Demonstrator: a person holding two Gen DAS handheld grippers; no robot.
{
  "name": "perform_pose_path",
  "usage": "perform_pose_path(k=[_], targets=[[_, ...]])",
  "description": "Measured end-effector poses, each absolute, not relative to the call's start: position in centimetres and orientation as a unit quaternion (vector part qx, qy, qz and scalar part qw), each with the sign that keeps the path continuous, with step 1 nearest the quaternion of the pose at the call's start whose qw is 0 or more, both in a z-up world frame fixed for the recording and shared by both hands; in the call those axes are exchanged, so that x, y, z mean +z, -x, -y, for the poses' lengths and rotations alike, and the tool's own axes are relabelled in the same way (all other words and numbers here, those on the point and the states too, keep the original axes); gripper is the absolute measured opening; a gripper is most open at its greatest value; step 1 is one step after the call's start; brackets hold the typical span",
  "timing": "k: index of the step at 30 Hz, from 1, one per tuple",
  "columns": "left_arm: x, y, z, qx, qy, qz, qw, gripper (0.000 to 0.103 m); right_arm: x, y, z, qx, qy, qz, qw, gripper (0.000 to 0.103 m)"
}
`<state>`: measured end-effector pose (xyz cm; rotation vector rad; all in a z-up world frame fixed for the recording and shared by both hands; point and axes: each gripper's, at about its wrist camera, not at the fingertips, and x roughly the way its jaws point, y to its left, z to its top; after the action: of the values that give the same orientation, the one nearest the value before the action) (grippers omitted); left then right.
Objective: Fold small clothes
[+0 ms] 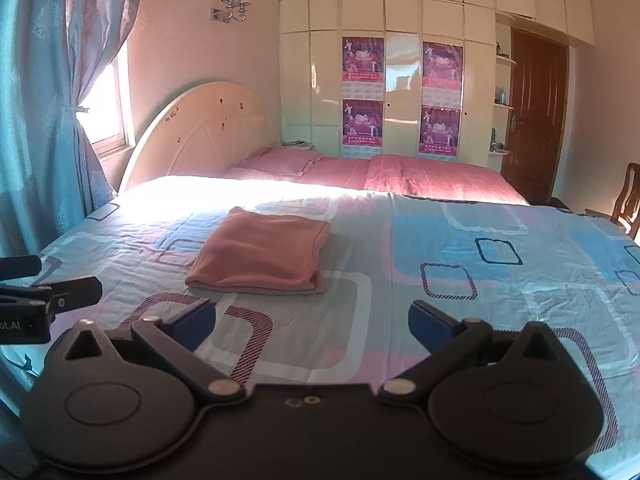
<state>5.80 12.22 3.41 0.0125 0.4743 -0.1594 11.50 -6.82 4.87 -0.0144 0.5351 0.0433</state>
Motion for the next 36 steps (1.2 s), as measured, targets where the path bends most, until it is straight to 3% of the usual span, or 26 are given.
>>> perform_pose_path(k=[36], targets=[[3.61, -5.82, -11.96, -0.076, -0.019, -0.233, 0.969, 0.103, 5.39, -12.1, 7.47, 0.037, 0.014, -0.265, 0.963, 0.102]])
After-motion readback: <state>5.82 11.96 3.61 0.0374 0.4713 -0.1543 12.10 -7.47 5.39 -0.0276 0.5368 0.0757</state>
